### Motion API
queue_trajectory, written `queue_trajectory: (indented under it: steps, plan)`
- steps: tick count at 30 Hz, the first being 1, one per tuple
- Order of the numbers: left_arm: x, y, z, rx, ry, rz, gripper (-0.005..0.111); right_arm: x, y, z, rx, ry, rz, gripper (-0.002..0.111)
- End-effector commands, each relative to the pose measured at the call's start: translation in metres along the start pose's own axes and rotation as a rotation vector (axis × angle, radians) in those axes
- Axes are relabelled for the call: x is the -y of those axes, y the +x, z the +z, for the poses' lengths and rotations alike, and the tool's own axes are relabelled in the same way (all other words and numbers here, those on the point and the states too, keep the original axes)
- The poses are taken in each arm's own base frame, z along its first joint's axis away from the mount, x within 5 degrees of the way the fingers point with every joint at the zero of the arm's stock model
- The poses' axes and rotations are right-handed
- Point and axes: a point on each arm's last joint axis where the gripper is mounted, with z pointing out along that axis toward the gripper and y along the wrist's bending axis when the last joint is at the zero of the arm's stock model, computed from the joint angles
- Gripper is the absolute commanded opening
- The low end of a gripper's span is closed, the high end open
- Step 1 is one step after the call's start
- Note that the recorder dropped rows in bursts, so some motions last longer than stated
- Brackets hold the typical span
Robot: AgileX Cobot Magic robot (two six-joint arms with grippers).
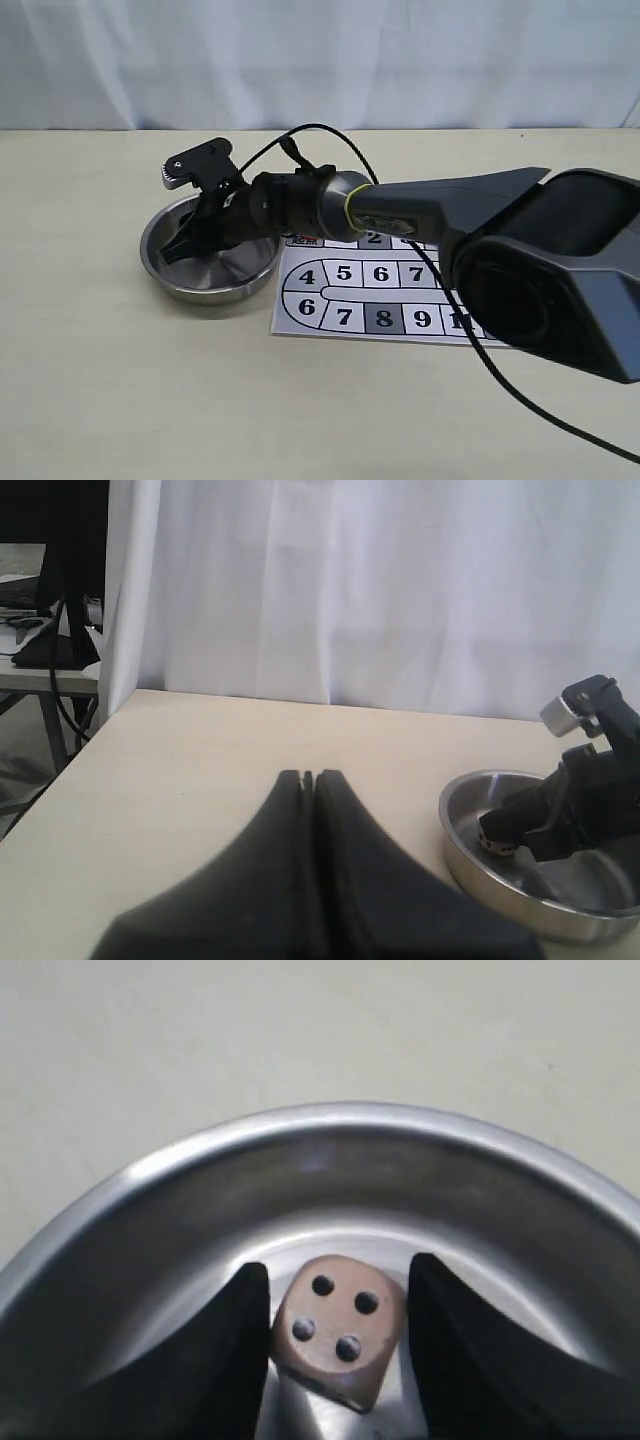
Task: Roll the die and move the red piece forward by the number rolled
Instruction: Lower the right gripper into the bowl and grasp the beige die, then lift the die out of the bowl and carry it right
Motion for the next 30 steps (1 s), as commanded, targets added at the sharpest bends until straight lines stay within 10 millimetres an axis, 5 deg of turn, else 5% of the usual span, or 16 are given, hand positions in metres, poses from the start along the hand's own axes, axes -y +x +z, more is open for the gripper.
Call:
queue_trajectory:
  steps: [1,14,24,30]
  plan:
    - [0.0,-0.003,0.0,0.019,0.001,0.001,0.0,-0.005,-0.009,-0.011,-0.022,-0.028,0.006,0.004]
    - [0.0,-0.003,0.0,0.019,0.001,0.001,0.0,-0.001,-0.059,-0.089,-0.106,-0.112,-0.016,0.004]
    - [0.0,-0.003,0.0,0.019,0.001,0.001,0.0,0.055,-0.054,-0.141,-0.321,0.142,-0.02,0.004]
    - [0.0,-0.003,0.0,0.017,0.001,0.001,0.0,0.095,-0.032,-0.171,-0.346,0.226,0.035,0.004]
